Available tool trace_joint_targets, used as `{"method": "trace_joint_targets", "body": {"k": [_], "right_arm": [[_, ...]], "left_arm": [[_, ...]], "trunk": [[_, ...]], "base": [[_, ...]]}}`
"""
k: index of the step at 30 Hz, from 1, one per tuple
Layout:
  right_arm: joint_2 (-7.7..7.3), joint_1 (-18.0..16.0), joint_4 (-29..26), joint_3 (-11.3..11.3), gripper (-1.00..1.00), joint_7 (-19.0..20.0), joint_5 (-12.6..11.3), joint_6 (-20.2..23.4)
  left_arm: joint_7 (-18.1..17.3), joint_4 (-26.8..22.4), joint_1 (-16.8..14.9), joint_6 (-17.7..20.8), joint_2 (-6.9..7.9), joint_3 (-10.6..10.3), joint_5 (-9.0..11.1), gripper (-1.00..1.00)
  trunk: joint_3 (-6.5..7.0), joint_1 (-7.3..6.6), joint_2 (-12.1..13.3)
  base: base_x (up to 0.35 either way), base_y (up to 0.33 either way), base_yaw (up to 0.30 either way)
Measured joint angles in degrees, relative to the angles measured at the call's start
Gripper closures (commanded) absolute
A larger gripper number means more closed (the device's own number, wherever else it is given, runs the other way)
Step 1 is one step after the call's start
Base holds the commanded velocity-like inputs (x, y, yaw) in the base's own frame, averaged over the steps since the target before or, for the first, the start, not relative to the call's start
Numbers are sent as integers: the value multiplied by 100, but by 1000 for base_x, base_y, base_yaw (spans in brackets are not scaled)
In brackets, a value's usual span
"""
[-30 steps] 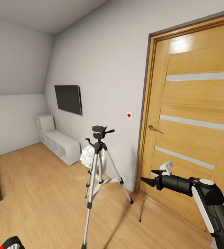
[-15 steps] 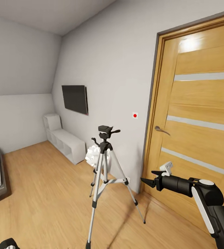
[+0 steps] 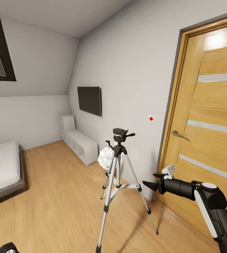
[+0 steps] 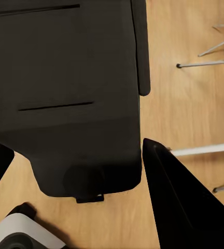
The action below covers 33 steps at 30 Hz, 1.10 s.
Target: Attach the digital camera to the camera tripod in the bedroom.
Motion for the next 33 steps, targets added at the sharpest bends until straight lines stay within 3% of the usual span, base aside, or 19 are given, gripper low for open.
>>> {"method": "trace_joint_targets", "body": {"k": [7,16,22,33], "right_arm": [[1,1,-2,0,-100,0,1,1],[0,2,-3,-4,-100,-1,1,5],[1,3,-2,0,-100,-1,1,9],[1,9,-1,0,-100,0,1,6]], "left_arm": [[17,7,-1,0,-13,0,-10,100],[45,18,-1,-1,-9,0,-15,100],[54,18,-5,-1,-9,0,-15,100],[21,41,-5,0,5,0,-3,100]], "trunk": [[0,-1,0],[0,1,1],[0,2,1],[0,2,1]], "base": [[270,-64,51],[216,-236,11],[58,-278,142],[5,-40,231]]}}
